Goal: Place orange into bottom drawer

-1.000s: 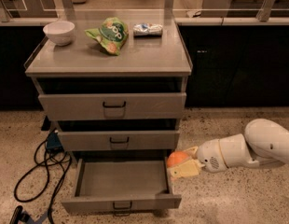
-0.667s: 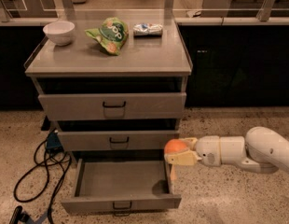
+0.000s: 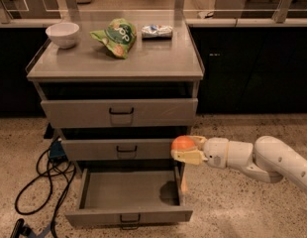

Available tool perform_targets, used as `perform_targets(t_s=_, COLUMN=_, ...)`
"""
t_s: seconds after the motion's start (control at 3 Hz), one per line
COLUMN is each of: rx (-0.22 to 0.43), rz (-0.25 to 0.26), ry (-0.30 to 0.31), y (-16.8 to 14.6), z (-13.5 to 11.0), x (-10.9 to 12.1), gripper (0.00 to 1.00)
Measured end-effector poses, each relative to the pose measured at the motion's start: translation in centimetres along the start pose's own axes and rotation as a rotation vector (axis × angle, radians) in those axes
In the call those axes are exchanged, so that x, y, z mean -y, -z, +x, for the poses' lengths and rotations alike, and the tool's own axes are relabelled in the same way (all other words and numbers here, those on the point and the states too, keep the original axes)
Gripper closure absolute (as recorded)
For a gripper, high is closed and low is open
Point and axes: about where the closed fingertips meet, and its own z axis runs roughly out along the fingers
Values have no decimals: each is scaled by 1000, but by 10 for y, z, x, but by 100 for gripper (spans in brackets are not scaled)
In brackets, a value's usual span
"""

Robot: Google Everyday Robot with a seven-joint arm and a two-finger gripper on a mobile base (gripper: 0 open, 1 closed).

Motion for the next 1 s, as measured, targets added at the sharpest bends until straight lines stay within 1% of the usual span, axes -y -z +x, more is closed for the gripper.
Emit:
perform_targets(t_s=0.33, rx=27, rz=10, ry=16, y=10, z=-16, x=20, gripper=100)
perform_targets(t_s=0.67, rx=150, rz=14, ry=-54, y=-4, z=-9, x=33, gripper=100)
perform_targets(t_s=1.0, rx=254, rz=2, ry=-173, y=-56, z=31, x=22, gripper=100)
